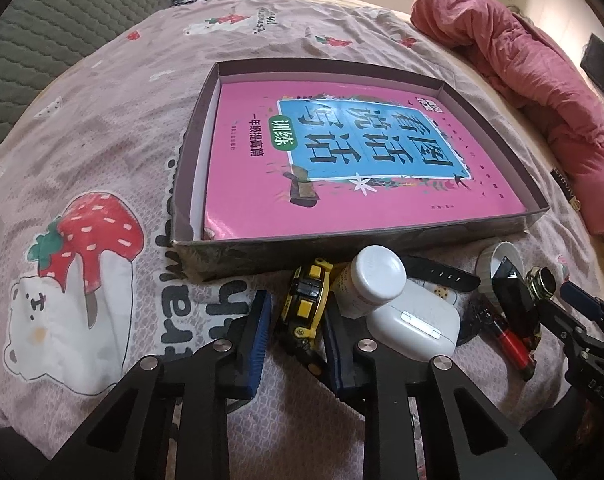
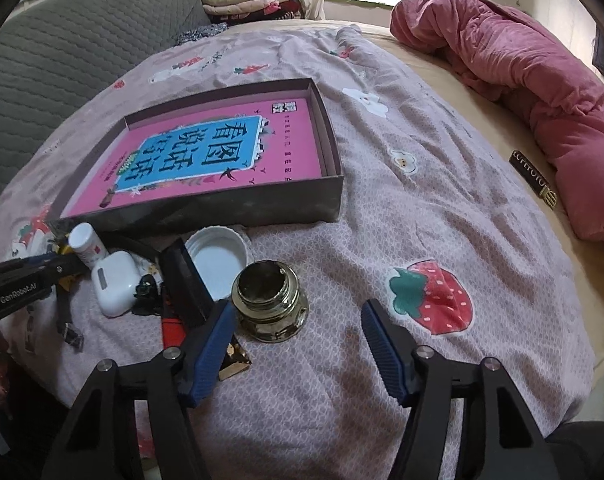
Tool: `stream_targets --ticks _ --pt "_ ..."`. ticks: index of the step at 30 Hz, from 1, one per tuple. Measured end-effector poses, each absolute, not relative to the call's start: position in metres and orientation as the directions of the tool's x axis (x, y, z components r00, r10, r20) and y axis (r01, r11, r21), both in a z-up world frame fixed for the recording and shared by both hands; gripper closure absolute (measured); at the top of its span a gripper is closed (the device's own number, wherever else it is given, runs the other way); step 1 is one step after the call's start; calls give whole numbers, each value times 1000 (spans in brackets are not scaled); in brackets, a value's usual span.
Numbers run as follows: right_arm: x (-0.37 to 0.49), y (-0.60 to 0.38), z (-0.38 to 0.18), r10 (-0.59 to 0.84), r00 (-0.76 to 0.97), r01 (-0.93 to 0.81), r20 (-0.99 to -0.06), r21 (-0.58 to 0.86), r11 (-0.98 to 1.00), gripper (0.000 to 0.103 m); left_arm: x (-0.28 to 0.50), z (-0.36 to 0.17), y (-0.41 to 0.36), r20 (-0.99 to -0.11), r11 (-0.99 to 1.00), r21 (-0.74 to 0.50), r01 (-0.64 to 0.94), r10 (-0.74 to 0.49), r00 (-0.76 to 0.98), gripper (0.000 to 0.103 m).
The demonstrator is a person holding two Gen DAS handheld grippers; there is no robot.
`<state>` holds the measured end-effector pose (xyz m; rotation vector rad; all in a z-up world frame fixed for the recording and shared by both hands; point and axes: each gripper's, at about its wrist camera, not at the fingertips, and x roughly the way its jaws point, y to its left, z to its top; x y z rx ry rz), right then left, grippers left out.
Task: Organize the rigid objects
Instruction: 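Close the left tool on the yellow watch while the right tool grasps the brass cup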
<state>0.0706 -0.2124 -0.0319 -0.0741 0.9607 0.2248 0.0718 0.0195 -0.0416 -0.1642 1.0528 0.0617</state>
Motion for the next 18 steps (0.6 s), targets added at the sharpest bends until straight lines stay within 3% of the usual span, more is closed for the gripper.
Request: stream_targets --ticks 7,14,18 --pt "79 -205 -38 153 540 -253 -828 14 967 45 74 -45 19 -870 985 -114 -129 -36 492 78" --pt "84 -198 -42 171 533 -287 -829 13 958 66 75 -47 20 -868 983 -127 -135 -45 494 78" --pt "84 -199 -41 180 534 -290 -826 21 957 66 75 -47 19 -868 983 -127 -135 -44 495 78"
